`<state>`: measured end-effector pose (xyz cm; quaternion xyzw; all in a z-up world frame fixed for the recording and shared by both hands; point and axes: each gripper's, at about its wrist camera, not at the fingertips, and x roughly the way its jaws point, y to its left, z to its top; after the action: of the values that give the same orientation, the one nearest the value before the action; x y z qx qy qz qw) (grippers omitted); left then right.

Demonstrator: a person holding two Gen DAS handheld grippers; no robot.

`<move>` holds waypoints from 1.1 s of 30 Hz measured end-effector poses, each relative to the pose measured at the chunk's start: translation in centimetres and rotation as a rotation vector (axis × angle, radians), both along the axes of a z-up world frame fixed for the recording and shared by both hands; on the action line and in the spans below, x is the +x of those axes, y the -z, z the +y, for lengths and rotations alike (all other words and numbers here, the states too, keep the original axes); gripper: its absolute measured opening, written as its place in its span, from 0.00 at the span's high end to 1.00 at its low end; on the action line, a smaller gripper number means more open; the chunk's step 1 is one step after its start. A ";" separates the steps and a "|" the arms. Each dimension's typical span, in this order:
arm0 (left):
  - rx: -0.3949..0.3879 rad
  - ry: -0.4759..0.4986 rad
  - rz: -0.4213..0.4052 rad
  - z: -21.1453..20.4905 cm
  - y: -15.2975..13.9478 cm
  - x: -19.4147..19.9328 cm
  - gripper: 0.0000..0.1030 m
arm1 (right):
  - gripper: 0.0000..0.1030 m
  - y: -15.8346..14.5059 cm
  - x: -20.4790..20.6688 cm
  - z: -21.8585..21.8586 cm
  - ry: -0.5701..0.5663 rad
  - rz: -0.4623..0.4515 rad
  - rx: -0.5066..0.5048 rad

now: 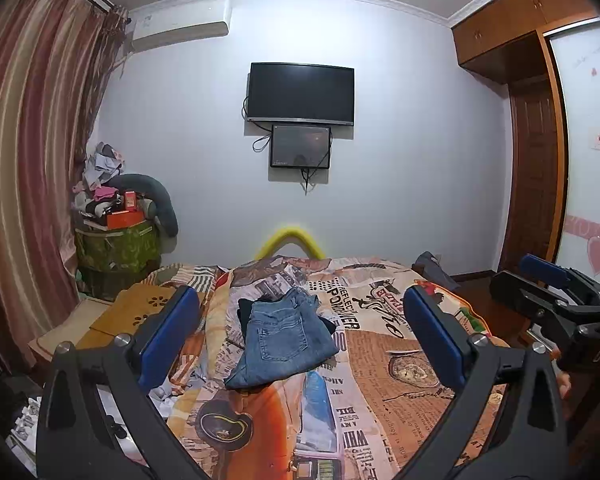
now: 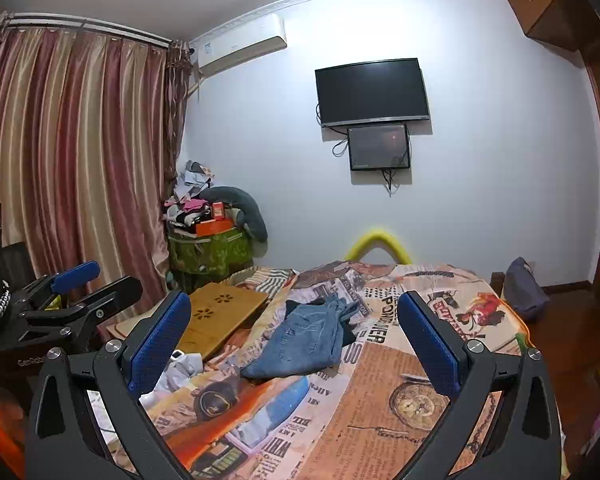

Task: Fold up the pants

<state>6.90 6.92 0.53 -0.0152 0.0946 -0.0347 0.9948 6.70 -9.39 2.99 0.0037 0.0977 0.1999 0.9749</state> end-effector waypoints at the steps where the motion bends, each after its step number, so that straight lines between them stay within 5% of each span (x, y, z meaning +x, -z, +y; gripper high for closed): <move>1: -0.003 0.002 0.001 0.1 0.0 0.1 0.00 | 0.01 0.0 0.0 0.0 0.000 0.000 0.000; 33: -0.021 0.021 0.011 0.0 -0.2 0.3 0.00 | 0.01 -0.1 -0.3 -0.4 -0.005 0.008 0.005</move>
<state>7.17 6.89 0.74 -0.0247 0.0999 -0.0463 0.9936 6.44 -9.82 3.05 0.0067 0.1010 0.2025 0.9740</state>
